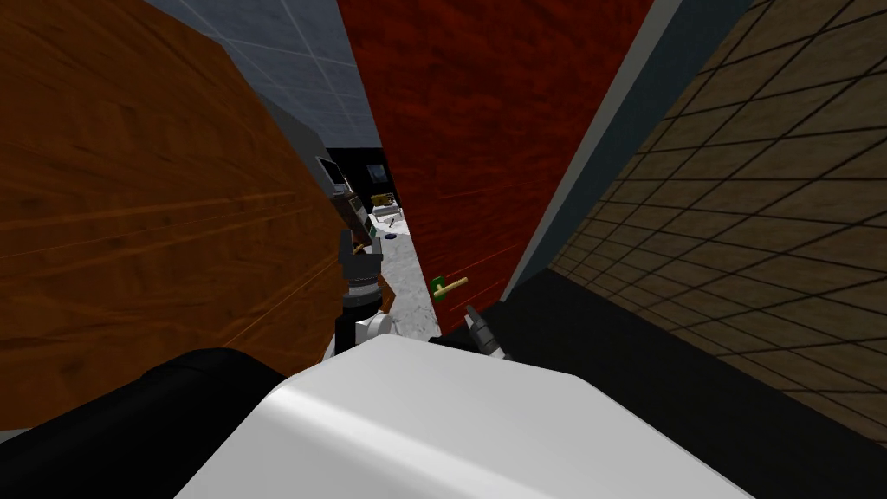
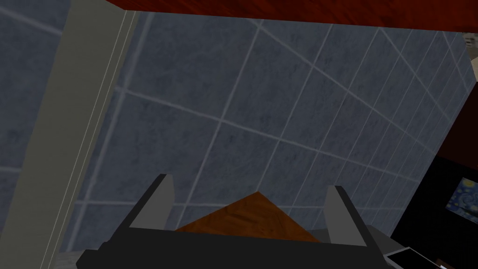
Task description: Push the door open
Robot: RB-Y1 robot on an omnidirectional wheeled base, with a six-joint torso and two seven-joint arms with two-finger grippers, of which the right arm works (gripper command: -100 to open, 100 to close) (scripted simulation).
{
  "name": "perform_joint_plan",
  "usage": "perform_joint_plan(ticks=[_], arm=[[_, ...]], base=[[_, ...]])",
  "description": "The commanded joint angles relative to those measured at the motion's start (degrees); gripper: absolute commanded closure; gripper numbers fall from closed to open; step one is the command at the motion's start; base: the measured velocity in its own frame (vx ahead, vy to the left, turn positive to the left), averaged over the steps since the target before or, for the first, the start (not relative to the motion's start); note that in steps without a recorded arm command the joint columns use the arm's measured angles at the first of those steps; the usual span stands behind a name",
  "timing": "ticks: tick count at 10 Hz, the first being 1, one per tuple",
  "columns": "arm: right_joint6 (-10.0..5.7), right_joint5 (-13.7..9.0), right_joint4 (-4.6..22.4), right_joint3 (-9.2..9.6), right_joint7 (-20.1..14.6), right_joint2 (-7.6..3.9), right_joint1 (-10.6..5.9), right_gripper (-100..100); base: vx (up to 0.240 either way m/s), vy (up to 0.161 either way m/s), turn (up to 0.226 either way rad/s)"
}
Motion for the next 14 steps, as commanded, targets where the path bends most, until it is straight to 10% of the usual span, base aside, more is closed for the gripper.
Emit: perform_joint_plan(ticks=[1,8,9,14], arm=[[0.34,-0.1,0.5,-0.10,0.0,0.43,-0.48,-100],[1.71,-0.7,1.8,-0.42,0.1,1.88,-2.21,-100],[1.71,-0.7,1.8,-0.42,0.1,1.88,-2.21,100],[1.71,-0.7,1.8,-0.42,0.1,1.88,-2.21,100]], base=[[0.153,0.096,0.045],[0.130,0.101,0.029],[-0.009,-0.004,-0.008],[-0.015,-0.008,0.001]])
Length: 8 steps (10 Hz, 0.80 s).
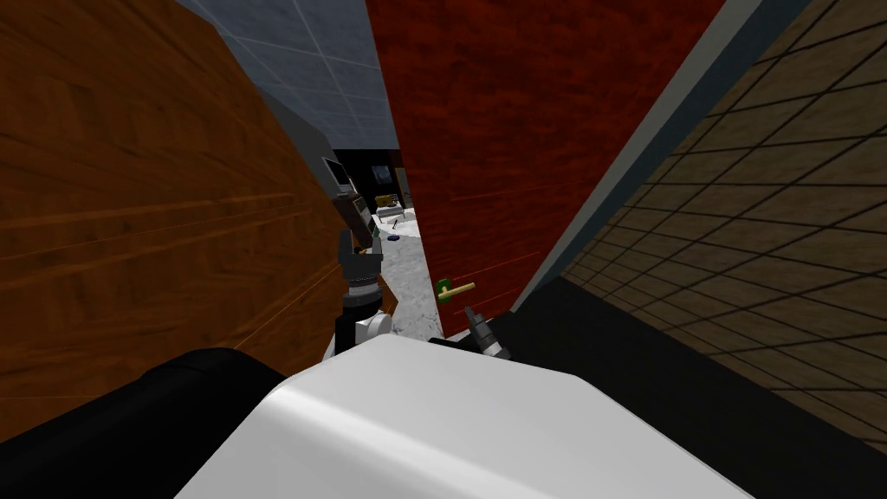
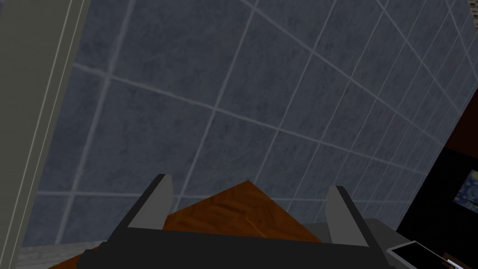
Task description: Push the door open
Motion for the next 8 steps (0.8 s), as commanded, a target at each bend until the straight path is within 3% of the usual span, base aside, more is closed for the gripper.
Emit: perform_joint_plan(ticks=[1,3,8], arm=[[0.25,-0.3,-0.1,-1.20,0.5,0.81,0.55,-100],[0.35,-0.3,-0.2,-1.31,0.4,0.80,0.57,-100],[1.98,-0.7,0.8,-1.79,0.7,2.25,-1.13,-100]], base=[[-0.111,0.030,-0.213],[-0.156,0.042,-0.141],[0.145,0.091,0.031]])
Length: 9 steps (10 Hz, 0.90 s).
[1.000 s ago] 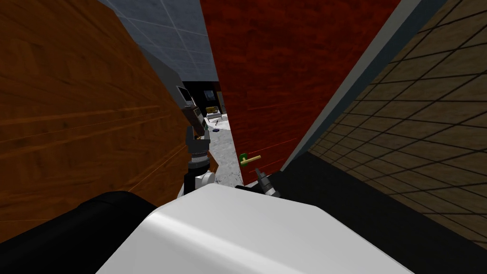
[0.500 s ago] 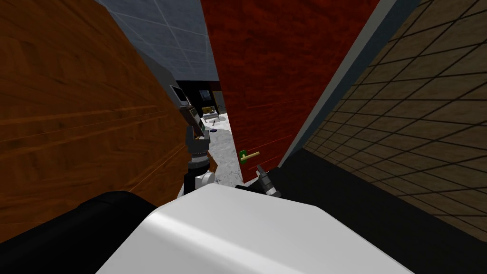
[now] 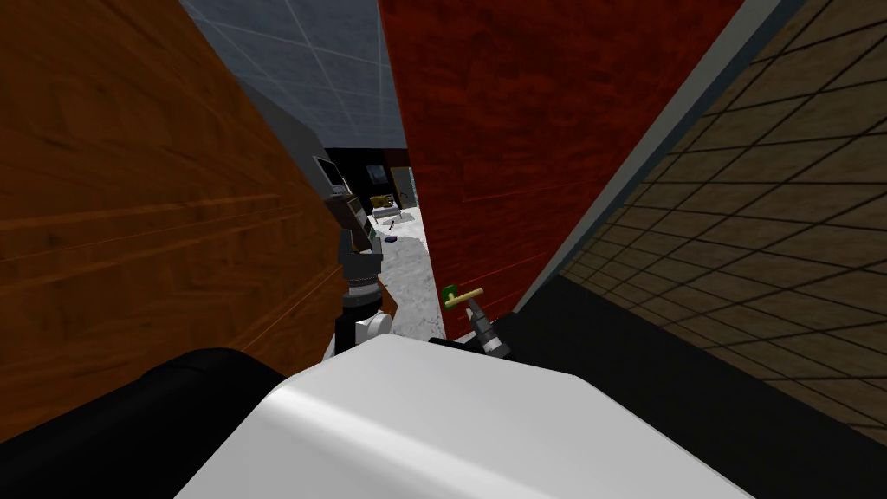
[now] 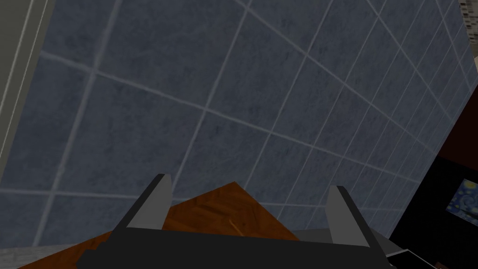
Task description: Push the door open
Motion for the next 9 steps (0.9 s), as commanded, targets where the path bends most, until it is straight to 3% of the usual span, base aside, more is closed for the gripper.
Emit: perform_joint_plan(ticks=[1,3,4,9], arm=[[0.55,-0.1,0.4,-0.14,0.1,0.49,-0.62,-100],[0.56,-0.1,0.5,-0.14,0.1,0.63,-0.68,-100],[0.56,-0.1,0.5,-0.14,0.1,0.63,-0.68,100],[0.56,-0.1,0.5,-0.14,0.1,0.63,-0.68,100]], base=[[0.148,0.129,0.023],[0.131,0.074,0.025],[-0.011,-0.002,-0.009],[-0.017,-0.010,0.001]])
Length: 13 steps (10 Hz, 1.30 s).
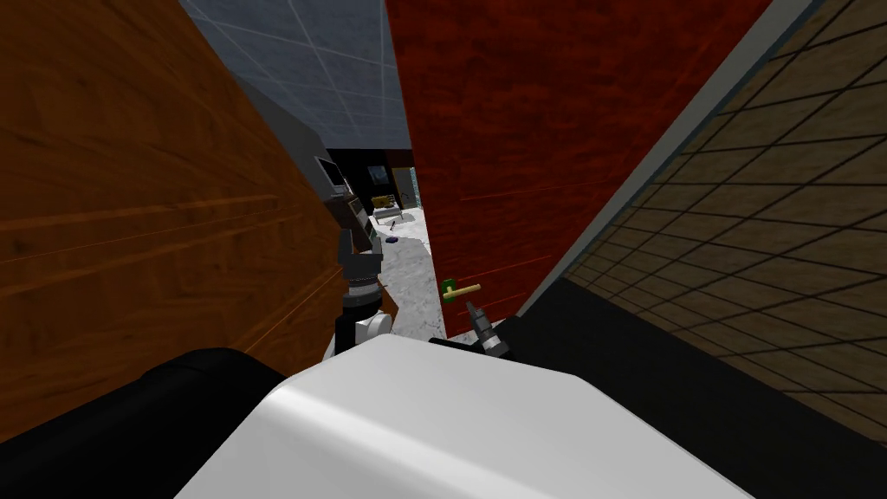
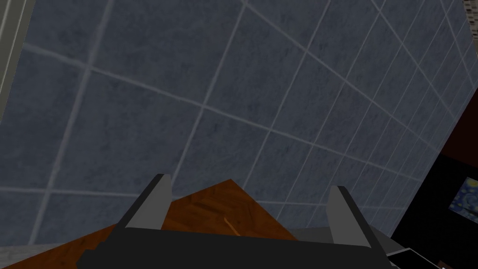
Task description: Push the door open
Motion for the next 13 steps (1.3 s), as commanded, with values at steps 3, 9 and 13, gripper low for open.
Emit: perform_joint_plan(ticks=[3,9,13], arm=[[-0.40,-0.3,-0.1,-1.84,0.8,1.08,1.08,-100],[1.04,-0.7,1.4,-2.31,1.1,2.52,-1.40,-100],[1.22,-0.7,1.5,-2.34,1.1,2.66,-1.67,100]], base=[[-0.177,0.027,-0.177],[0.125,0.079,0.024],[0.058,0.031,0.012]])
